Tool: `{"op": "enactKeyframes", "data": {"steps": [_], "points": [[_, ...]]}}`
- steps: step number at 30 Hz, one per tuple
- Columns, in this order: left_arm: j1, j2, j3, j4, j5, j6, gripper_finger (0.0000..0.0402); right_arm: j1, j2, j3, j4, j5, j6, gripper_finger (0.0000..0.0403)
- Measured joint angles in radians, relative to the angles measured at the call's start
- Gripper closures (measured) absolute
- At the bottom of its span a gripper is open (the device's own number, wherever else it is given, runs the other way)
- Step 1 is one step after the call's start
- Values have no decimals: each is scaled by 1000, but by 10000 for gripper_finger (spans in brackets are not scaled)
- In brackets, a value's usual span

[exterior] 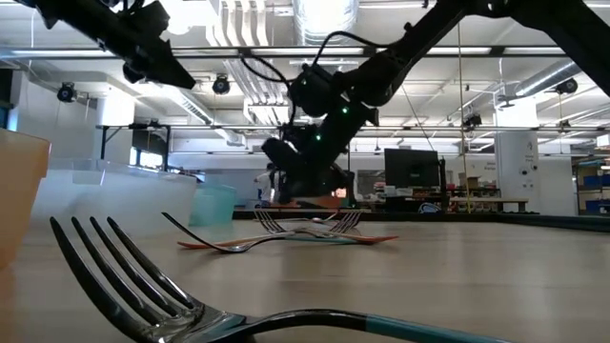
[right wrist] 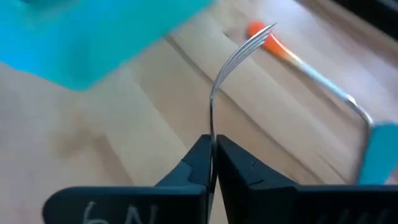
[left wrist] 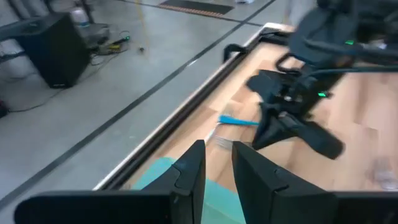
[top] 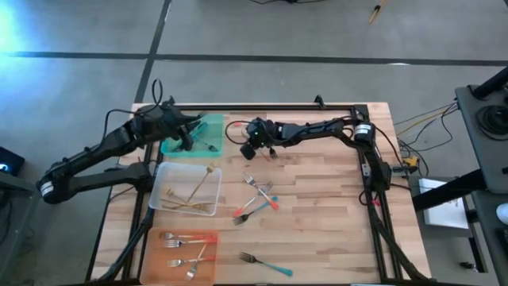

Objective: Sort silverware by color (type)
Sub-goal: Put the orange fork into the orange bin

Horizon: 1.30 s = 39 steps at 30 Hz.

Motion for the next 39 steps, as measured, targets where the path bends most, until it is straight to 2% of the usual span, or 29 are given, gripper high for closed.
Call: {"op": "enactKeyframes", "data": {"steps": [2, 7, 9, 12, 17, 20, 23, 26, 31, 39], "points": [[0, 1, -10, 11, 67, -10, 338, 3, -11, 14, 5, -24, -32, 393], [-1, 10, -85, 113, 384, -53, 338, 16, -72, 34, 6, -29, -134, 393], [0, 18, -143, 196, 443, -87, 338, 14, -110, 35, 10, -26, -167, 393], [0, 37, -242, 404, 451, -129, 338, 13, -164, 35, 28, -21, -215, 393], [0, 96, -384, 908, 453, -152, 338, 14, -245, 36, 72, -22, -294, 394], [0, 150, -435, 1191, 453, -152, 338, 13, -284, 36, 104, -21, -343, 394], [0, 210, -441, 1364, 429, -150, 338, 13, -310, 35, 159, -21, -382, 394], [0, 265, -427, 1397, 400, -148, 338, 14, -321, 35, 217, -21, -413, 394], [2, 353, -345, 1288, 398, -224, 338, 14, -320, 35, 293, -23, -442, 394], [4, 470, -243, 1241, 413, -88, 338, 14, -320, 35, 343, -116, -441, 394]]}}
